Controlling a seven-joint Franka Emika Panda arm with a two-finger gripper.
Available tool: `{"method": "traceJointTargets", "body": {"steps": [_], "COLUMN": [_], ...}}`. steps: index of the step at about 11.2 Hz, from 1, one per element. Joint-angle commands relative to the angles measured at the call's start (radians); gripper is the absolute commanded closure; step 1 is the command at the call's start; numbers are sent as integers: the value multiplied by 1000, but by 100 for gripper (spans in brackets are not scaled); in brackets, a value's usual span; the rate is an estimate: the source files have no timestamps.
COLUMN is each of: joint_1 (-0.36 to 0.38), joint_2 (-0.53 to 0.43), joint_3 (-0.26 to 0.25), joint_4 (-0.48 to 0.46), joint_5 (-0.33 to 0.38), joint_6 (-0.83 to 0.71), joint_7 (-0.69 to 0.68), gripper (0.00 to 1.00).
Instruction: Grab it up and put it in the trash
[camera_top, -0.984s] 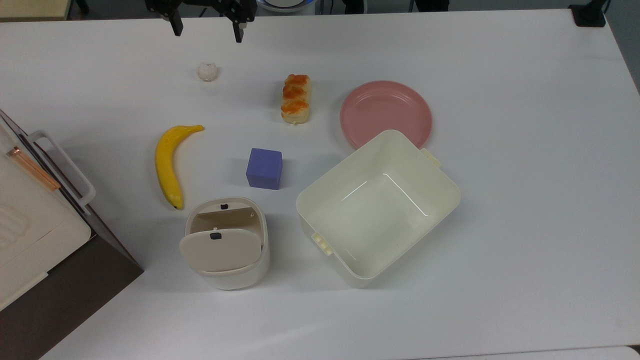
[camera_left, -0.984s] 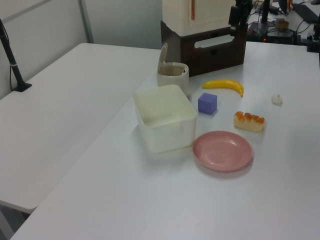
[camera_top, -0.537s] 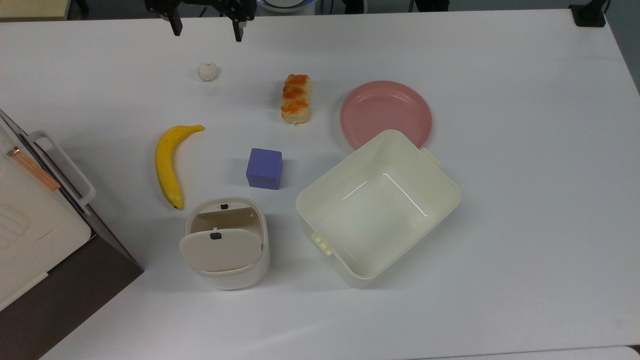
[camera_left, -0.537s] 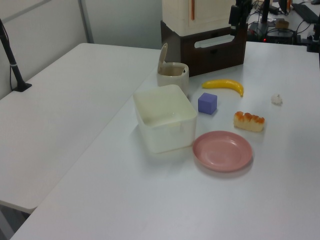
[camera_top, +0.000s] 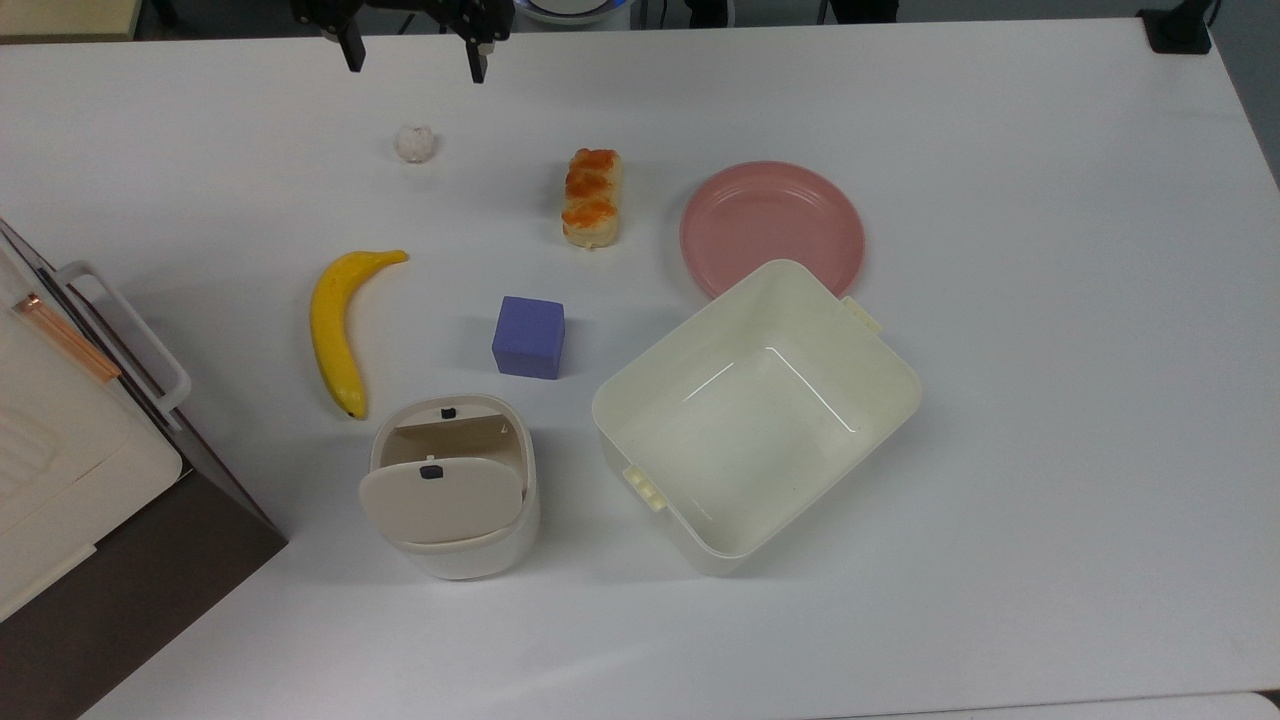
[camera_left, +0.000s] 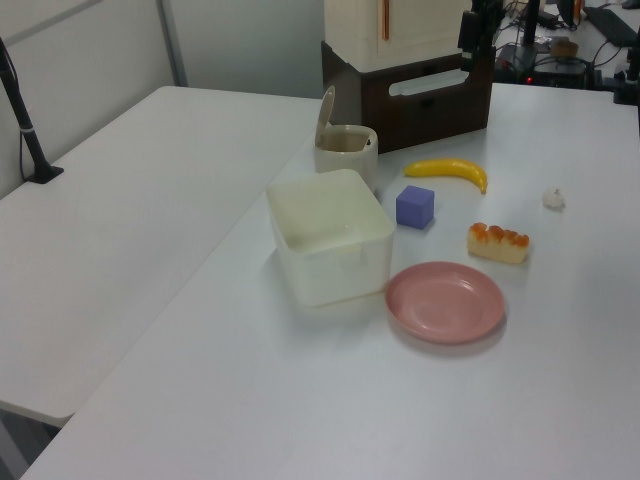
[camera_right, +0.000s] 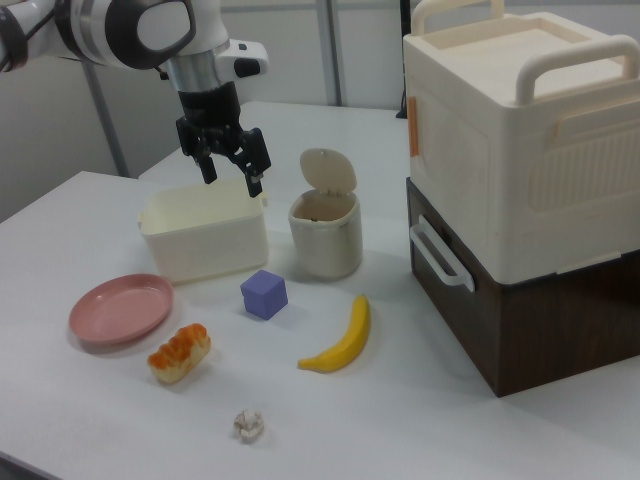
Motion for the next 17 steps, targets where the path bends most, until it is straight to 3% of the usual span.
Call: {"method": "traceJointTargets", "body": {"steps": [1,12,17], "joint_1": [19,13,1], "joint_2": [-4,-53,-114], "joint_3": [-14,-11,-28], "joint_4": [6,-85,-174], "joint_5": [-16,14,43], "joint_6": [-32,-21,43], "joint_7": [-20,-18,-17], "gripper": [0,0,0]}}
